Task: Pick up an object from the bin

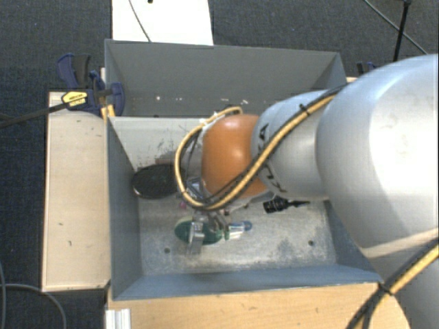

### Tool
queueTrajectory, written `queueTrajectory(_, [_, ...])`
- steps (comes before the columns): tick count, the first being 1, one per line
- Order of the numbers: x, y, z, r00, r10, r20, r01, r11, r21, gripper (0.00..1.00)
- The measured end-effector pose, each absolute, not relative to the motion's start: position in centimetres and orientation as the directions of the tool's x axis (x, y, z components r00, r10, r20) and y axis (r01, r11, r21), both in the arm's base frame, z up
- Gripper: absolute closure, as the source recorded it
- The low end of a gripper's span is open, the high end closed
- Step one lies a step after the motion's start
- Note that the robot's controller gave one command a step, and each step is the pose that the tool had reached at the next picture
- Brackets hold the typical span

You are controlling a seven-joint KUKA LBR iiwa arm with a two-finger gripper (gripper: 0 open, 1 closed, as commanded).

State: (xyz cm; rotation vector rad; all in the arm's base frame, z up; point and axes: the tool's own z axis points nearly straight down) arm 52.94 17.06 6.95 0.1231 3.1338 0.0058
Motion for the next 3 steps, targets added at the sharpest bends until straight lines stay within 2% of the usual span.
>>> queueTrajectory(1, [53.3,17.1,7.5,-0.997,0.083,-0.012,0.082,0.997,0.007,1.00])
queueTrajectory(2, [53.5,16.2,27.6,-0.998,0.067,-0.011,0.067,0.998,0.005,1.00])
queueTrajectory(3, [50.8,16.6,25.9,-0.984,-0.178,0.000,-0.178,0.984,0.000,1.00])
